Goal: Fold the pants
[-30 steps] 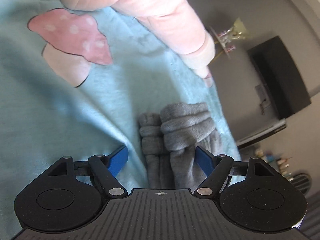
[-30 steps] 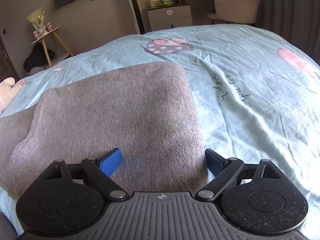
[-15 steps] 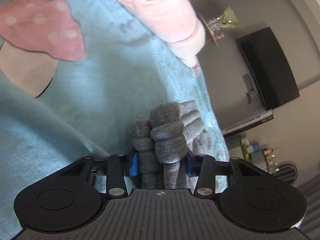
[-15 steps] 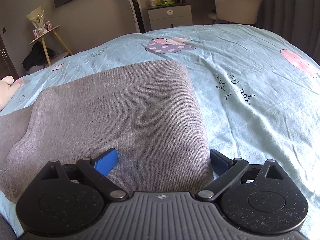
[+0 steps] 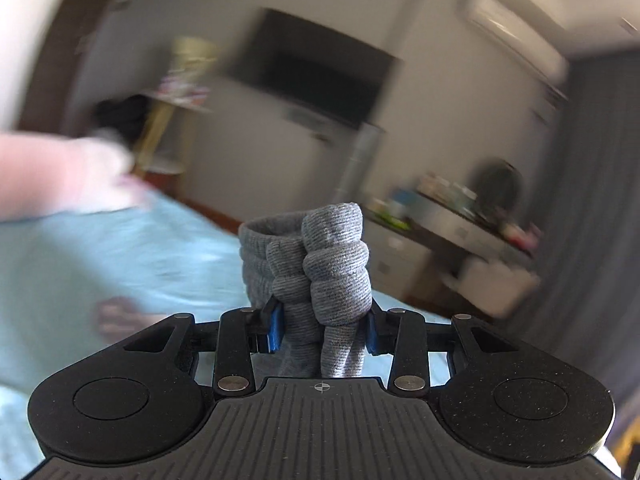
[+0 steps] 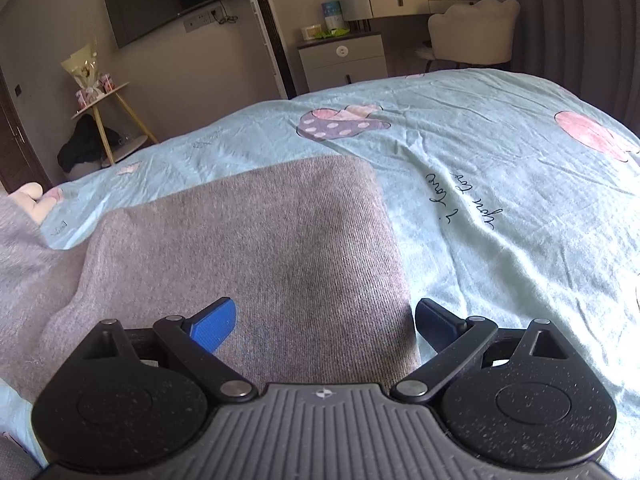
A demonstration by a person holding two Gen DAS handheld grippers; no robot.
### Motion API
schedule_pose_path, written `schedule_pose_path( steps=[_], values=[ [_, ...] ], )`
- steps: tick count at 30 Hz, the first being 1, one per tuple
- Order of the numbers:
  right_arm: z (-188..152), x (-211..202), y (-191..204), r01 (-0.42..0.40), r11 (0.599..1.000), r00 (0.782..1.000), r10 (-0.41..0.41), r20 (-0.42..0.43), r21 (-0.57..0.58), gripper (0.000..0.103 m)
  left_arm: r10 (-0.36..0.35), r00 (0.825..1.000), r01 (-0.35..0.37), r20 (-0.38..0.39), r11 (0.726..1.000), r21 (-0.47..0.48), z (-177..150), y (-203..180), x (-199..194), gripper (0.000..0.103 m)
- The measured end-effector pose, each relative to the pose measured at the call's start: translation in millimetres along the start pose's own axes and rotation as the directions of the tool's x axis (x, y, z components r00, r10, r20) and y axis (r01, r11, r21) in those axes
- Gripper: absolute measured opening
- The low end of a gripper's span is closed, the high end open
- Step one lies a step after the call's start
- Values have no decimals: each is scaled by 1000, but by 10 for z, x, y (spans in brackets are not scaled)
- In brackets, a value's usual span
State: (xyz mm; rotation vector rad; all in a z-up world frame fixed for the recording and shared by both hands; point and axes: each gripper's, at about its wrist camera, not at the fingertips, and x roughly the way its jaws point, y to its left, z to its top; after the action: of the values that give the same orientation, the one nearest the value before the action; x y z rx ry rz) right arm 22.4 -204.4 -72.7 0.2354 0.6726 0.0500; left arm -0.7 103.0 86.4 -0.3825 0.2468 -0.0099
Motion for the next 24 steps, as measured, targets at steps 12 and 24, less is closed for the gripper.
schedule_pose_path(
  steps=[12,24],
  values=[
    [-1,-155,-33,-50,999,998,49,33,16,97,-42,922,174,-385,933,315,-1174,-1180,573,57],
    [15,-197,-19,-68,997,996,67,60,20,97,-131,943,153,-306,987,48,-884,-729,96,94]
  ],
)
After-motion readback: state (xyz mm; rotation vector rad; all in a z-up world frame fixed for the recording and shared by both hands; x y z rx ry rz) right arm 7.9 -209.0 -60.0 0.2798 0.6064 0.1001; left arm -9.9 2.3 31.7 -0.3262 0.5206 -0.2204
